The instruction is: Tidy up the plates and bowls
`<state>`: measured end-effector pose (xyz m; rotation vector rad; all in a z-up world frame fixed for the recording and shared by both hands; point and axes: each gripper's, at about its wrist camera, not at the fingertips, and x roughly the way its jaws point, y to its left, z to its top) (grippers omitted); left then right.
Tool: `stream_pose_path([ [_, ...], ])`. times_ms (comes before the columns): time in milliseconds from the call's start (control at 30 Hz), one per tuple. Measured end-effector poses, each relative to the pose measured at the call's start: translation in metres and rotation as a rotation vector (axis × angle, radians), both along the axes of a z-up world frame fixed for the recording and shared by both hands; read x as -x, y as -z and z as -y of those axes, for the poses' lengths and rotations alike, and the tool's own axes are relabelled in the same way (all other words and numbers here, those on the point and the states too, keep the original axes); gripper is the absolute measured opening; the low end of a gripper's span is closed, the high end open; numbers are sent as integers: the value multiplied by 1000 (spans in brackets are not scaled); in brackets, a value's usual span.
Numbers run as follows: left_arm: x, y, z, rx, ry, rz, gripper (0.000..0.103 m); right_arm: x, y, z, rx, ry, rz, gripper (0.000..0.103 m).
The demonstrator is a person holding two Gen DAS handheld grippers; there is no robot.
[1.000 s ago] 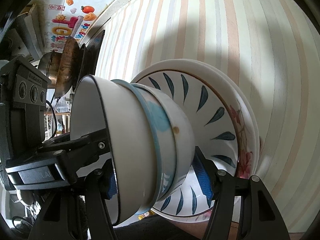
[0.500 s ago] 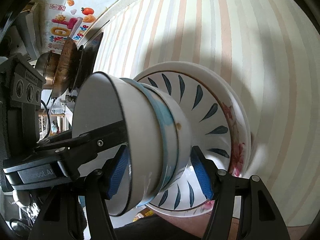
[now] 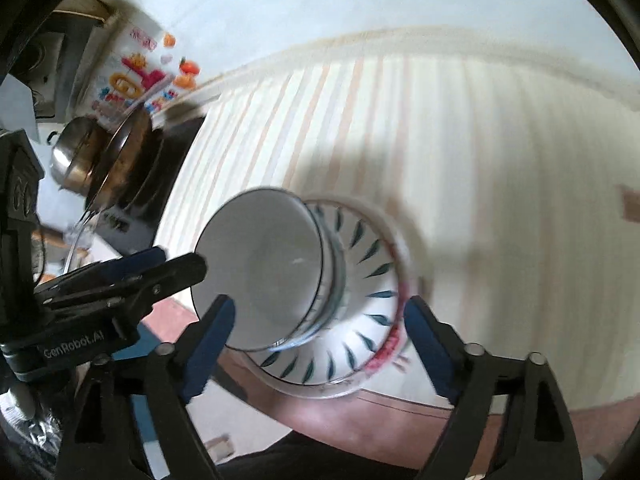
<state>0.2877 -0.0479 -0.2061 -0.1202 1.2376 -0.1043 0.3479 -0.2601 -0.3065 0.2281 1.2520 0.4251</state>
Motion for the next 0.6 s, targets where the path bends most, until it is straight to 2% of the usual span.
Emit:
stream_pose_path([
  [100,14,-15,2,-45,8,66,91,21,-30,8,77,53,92,92],
  [200,30,-32,7,-78,25,129,92,48,-59,10,132,100,177,93],
  [267,37,-40,8,-92,30,154,97,63,-74,12,150,119,210,94],
  [367,52,-55,9,-106,23,187,98,85,-94,16,180,138,252,95],
  [600,98,-90,8,-127,-4,272,98,137,-138,20,185,163,323,96],
])
